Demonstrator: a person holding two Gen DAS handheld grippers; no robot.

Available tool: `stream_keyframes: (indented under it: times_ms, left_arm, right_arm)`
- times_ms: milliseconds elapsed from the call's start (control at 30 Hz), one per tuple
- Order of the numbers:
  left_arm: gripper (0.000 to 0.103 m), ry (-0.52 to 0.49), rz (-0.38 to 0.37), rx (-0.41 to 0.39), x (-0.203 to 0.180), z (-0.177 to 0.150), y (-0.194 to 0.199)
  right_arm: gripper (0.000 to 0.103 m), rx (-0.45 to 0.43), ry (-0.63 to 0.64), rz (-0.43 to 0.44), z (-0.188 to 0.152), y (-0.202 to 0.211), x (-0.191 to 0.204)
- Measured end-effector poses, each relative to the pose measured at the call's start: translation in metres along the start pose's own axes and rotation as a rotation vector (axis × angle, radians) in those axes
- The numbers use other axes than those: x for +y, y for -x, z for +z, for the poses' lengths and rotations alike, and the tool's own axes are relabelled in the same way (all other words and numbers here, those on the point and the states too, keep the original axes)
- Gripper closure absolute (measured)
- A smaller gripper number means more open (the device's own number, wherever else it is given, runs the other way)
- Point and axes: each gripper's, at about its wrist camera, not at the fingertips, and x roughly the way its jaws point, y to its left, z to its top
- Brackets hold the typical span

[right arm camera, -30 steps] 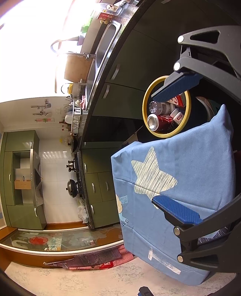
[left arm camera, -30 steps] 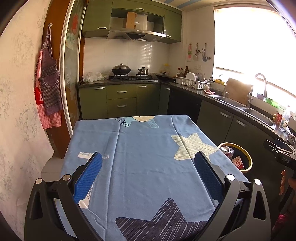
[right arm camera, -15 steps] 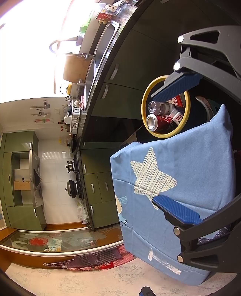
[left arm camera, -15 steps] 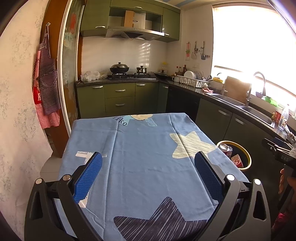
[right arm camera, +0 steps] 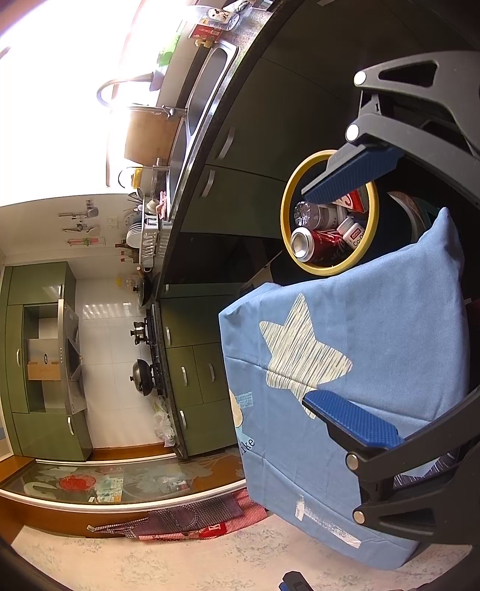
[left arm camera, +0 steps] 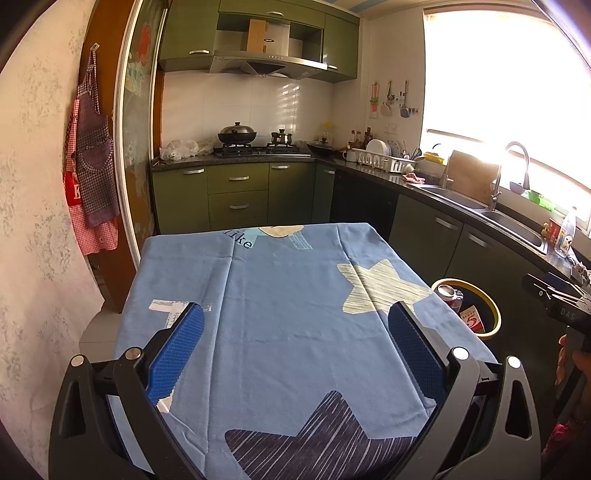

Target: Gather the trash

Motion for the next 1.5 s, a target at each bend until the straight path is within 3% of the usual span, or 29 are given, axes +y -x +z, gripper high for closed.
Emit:
stream_keyframes:
  times_ms: [1333,1500]
  left_arm:
    - [0.005,-0.002,-0.043,0.027,-0.0089,-0.0019,-0.0090]
    - [0.005,0.017,-0.067,-0.018,-0.0085,0.0008,-0.0097]
  right_arm:
    - [0.007,0.018,0.000,0.005,-0.0004,-0.0059,0.0043]
    - [0.007,0.026,0.000,0.006,-0.0018,-0.0095,0.0038]
